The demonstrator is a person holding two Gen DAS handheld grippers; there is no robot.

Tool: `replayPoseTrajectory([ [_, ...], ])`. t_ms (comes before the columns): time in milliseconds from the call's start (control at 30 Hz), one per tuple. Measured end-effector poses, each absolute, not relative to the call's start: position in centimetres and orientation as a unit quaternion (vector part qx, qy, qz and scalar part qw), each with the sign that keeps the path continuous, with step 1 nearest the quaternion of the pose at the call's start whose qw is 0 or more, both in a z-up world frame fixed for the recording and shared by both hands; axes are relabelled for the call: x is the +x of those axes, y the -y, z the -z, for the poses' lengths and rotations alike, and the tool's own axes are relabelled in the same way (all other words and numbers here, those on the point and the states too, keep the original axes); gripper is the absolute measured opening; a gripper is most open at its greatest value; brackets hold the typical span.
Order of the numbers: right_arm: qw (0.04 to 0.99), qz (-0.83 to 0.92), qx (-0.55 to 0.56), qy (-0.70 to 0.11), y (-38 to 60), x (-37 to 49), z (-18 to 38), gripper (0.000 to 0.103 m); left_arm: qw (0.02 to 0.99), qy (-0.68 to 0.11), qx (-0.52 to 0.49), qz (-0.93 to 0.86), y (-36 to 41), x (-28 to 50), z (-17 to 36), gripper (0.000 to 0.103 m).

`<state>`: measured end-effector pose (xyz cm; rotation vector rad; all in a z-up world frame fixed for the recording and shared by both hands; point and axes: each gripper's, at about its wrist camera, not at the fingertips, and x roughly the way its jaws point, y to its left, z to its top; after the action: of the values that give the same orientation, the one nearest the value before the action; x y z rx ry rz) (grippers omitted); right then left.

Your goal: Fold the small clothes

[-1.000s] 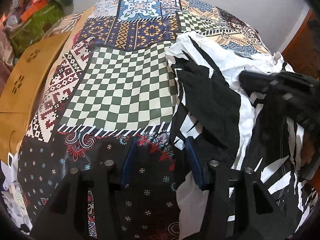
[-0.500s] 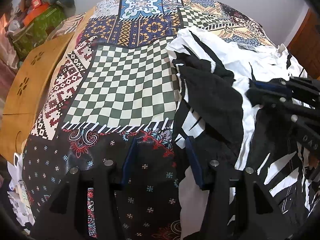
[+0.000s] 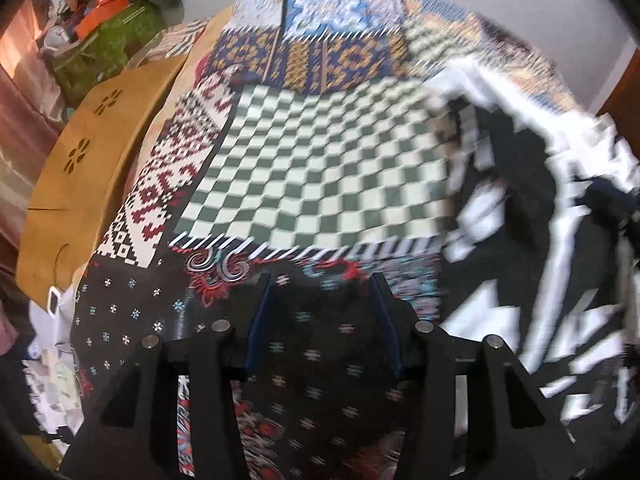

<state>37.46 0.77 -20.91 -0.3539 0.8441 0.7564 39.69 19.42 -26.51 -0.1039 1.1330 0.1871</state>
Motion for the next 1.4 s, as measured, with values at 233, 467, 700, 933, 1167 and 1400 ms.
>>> replayPoseTrajectory([
  [233, 0.825, -0.377, -0.161, -0.388, 0.4, 35.2, 20.4, 0.053, 0.861, -0.505, -0.054, -0.039, -15.7, 38.9, 23.4, 0.049],
  [467, 0.810, -0.353, -0.177, -0.433, 2.4, 34.9, 22.5, 0.053, 0.835, -0.548, 0.008, -0.046, -13.5, 37.7, 26.6, 0.058],
  [700, 0.824, -0.329, -0.151, -0.436, 7.5, 32.6, 20.7, 0.053, 0.826, -0.560, 0.016, -0.065, -15.1, 34.6, 25.4, 0.063],
  [933, 0.862, -0.291, -0.105, -0.403, 14.4, 30.0, 17.5, 0.058, 0.842, -0.534, 0.007, -0.077, -14.7, 32.2, 21.5, 0.065],
  [1167, 0.898, -0.225, -0.055, -0.375, 21.5, 29.4, 16.1, 0.060, 0.865, -0.499, 0.005, -0.047, -10.1, 33.9, 18.3, 0.069],
  [1400, 0.906, -0.168, -0.025, -0.387, 27.2, 30.8, 17.6, 0.060, 0.876, -0.481, 0.023, 0.005, -3.7, 37.4, 18.8, 0.086],
])
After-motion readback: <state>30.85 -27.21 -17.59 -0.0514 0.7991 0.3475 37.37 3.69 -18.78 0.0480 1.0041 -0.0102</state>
